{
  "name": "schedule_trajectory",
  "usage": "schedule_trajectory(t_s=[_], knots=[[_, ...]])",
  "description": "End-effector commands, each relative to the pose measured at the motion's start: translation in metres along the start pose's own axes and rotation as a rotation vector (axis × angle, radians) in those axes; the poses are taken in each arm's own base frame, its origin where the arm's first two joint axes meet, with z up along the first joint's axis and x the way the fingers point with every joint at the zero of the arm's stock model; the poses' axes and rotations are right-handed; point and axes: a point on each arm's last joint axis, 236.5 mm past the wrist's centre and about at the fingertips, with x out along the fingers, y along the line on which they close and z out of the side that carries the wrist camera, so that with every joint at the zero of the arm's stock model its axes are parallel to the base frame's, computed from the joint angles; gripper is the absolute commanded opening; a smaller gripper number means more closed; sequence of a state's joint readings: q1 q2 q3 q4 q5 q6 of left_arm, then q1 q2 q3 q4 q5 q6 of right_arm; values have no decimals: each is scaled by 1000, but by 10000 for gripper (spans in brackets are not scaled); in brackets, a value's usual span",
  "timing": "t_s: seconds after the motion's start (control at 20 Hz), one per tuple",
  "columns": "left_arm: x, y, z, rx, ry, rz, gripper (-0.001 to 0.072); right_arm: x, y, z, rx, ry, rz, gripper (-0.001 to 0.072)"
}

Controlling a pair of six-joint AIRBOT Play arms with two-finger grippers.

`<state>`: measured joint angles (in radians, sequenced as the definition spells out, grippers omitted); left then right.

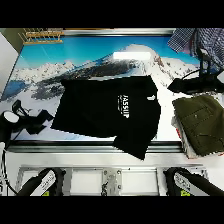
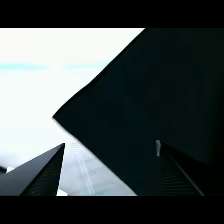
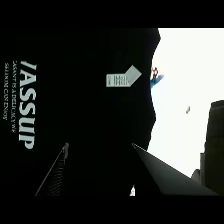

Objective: Fold the clothes and pants, and hang the long-sleeved shirts on hangers.

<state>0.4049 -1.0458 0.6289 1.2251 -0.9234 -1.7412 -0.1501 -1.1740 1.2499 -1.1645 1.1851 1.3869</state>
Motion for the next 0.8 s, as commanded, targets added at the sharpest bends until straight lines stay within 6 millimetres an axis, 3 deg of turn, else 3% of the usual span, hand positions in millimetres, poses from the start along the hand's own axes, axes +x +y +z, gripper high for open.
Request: schedule_trajectory(t_s=[0.0,0.25,0.55,0.6,0.65,0.7,0.75], knots=[[21,19,-24,-161,-22,-44,620,8,9,-30,34,39,44,428],[41,17,-22,-156,52,-15,620,10,12,-28,46,30,62,428],[56,-10,-16,-72,88,-18,618,10,12,-28,47,30,61,429],[57,-12,-16,-66,90,-18,526,10,11,-29,48,31,59,429],[56,-12,-14,-64,83,-19,278,10,9,-29,49,33,54,429],[55,-13,-14,-63,76,-22,101,10,6,-30,52,36,48,429],[52,-12,-12,-55,59,-22,35,9,2,-32,59,42,43,429]])
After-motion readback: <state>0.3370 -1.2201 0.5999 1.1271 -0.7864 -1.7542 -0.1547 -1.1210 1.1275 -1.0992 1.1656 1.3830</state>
